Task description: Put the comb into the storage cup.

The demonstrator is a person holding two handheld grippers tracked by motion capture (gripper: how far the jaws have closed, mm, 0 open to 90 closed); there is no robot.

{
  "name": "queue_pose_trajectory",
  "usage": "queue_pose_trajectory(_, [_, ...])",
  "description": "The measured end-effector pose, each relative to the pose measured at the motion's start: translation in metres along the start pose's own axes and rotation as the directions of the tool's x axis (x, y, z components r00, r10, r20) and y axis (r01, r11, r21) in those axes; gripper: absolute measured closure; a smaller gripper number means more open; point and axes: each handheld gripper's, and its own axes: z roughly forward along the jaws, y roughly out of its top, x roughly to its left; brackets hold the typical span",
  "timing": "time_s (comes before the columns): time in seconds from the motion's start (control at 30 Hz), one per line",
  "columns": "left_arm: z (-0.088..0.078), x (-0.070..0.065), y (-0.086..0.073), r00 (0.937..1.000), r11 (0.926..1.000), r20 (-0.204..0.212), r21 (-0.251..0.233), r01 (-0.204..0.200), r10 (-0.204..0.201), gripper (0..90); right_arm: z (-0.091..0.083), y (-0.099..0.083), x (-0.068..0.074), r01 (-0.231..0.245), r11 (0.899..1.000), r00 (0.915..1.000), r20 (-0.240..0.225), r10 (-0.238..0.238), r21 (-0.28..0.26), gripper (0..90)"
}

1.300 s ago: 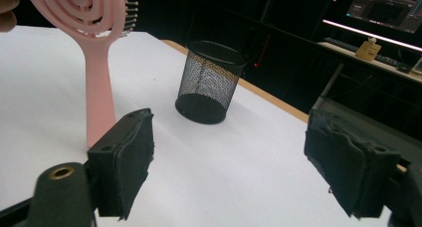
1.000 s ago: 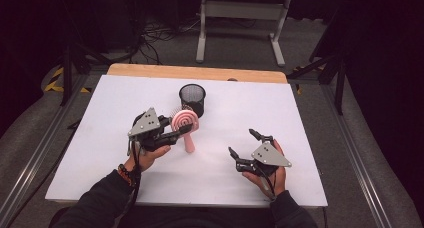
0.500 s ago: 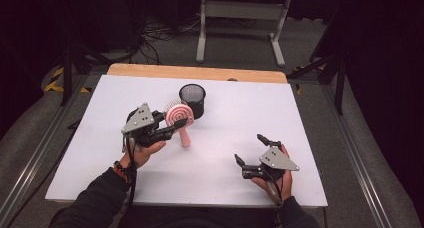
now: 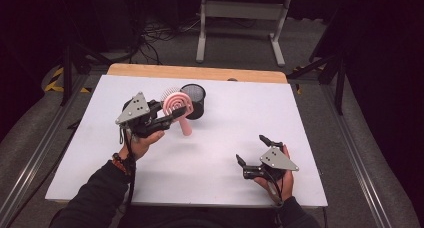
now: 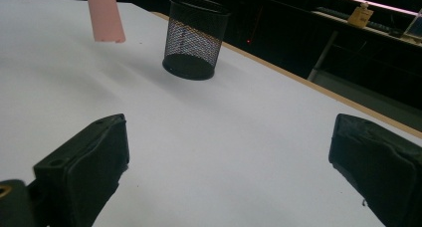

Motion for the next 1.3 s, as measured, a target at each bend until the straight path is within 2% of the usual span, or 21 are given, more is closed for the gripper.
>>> queue_pose_trajectory(0.6, [0.01, 0.011, 0.034, 0.9986, 0.9986, -0.008, -0.005, -0.052, 0.052, 62.6, 0.0, 0.0, 0.0, 0.005, 1.0, 0.9999, 0.015, -0.005, 0.002, 4.4])
queue_pose_trajectory(0.8, [0.013, 0.013, 0.038, 0.9983, 0.9982, -0.008, -0.015, -0.057, 0.057, 62.6, 0.001, -0.001, 0.0, 0.007, 1.0, 0.9999, 0.007, -0.007, 0.006, 4.4])
queue_pose_trajectory(0.9, [0.016, 0.015, 0.041, 0.9972, 0.9971, -0.018, -0.023, -0.073, 0.072, 62.6, 0.001, -0.001, 0.0, 0.007, 1.0, 1.0, 0.005, -0.007, 0.006, 4.9])
queue_pose_trajectory(0.93, [0.017, 0.016, 0.042, 0.9979, 0.9977, -0.016, -0.027, -0.063, 0.062, 62.6, 0.001, -0.001, 0.001, 0.008, 1.0, 1.0, 0.005, -0.008, 0.005, 4.9])
queue_pose_trajectory(1.13, [0.025, 0.024, 0.049, 0.9972, 0.9974, -0.032, -0.022, -0.068, 0.067, 62.6, 0.001, 0.0, 0.001, 0.006, 1.0, 1.0, -0.001, -0.006, 0.005, 4.9])
queue_pose_trajectory(1.3, [0.03, 0.032, 0.048, 0.9976, 0.9985, -0.05, -0.024, -0.049, 0.048, 62.6, 0.002, 0.0, 0.002, 0.014, 1.0, 0.9998, -0.011, -0.014, 0.007, 5.0])
